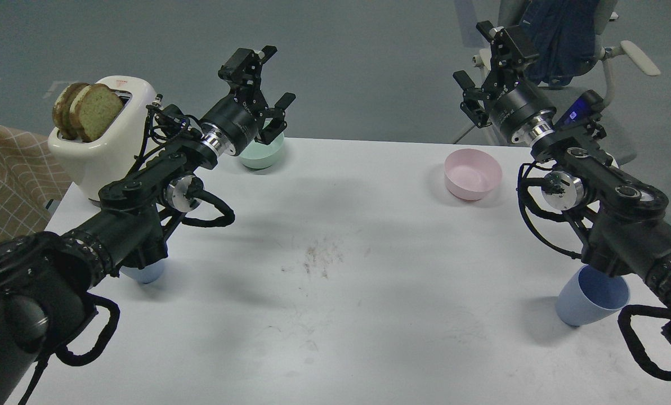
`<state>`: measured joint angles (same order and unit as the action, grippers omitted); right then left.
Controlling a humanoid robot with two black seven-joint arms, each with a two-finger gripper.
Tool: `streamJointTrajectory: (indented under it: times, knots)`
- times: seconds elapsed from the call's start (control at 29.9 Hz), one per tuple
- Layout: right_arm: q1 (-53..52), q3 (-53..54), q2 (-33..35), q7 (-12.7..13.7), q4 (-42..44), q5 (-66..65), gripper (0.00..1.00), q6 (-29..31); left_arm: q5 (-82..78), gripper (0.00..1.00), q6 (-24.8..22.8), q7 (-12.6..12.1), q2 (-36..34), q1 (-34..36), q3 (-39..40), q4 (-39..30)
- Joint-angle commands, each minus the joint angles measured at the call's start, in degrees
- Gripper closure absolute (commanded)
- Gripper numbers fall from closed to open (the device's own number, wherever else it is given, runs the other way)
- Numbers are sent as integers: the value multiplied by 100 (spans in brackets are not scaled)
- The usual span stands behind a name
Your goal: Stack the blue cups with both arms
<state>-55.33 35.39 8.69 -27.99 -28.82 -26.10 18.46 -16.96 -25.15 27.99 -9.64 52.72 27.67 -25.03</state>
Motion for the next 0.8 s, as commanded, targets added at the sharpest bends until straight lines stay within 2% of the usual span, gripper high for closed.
streamJointTrajectory:
  times: [0.0,0.33,0.43,0.77]
  knots:
    - [5,-6,-8,-1,-1,0,0,0,43,2,-25,1,-56,-25,11,-19]
    - [13,3,-8,-1,-1,0,0,0,43,2,-60,1,-56,-25,11,-28]
    - [48,-6,-8,-1,-10,0,0,0,61,2,-285,1,-65,-25,19,-28]
    - [57,-6,-17,-1,-28,9,0,0,61,2,-285,1,-65,-7,11,-28]
